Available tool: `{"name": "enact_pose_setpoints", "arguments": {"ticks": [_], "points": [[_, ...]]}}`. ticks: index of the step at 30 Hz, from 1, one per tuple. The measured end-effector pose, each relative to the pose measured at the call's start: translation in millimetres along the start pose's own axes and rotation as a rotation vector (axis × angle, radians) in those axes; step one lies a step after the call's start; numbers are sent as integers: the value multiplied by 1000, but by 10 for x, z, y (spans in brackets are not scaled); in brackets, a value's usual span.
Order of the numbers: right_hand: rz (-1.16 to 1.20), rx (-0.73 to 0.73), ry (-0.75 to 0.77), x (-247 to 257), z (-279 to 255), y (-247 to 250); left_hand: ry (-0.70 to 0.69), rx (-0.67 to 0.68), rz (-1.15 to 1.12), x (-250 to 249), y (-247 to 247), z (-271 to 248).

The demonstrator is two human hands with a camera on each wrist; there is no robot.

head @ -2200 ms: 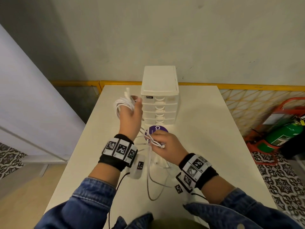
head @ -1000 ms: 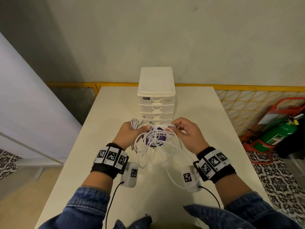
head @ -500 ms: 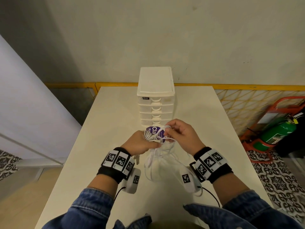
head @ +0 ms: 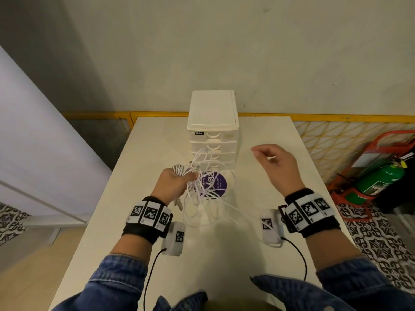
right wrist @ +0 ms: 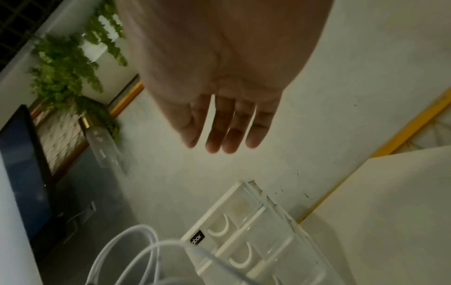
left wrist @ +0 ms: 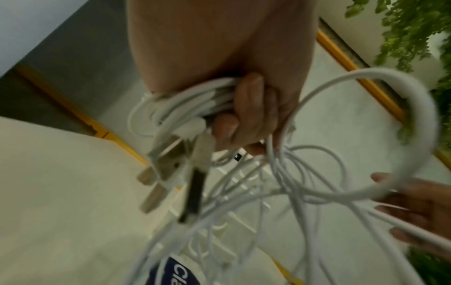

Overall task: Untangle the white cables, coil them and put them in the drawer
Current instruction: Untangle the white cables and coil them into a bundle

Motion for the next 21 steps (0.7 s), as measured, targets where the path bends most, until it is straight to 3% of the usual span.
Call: {"name": "enact_pose_setpoints", "arguments": {"ticks": [5,10,13,15,21], "points": [[186,-194,-58,-102,66,48,-38,199,241,-35,-165,-119],[266,-428,-7,-46,117,74,-53,297,215,-87,-273,-207],[265,-581,51,-5,134,153,9,349,215,-27,-226,-199],[242,-635,70,-18,130,183,41,337,146,25,-167,-178],[120,-631,17,-288,43,187,73,94,-100,102,174,-68]]}}
Point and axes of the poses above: each hand's wrist, its own z-axis towards the middle knuckle, its own y-axis out of the back of the hand, x = y × z, the point moved 3 cm from there along z, towards the middle knuckle, and after that the axes turned 4 degrees about x, right-handed, at the moved point
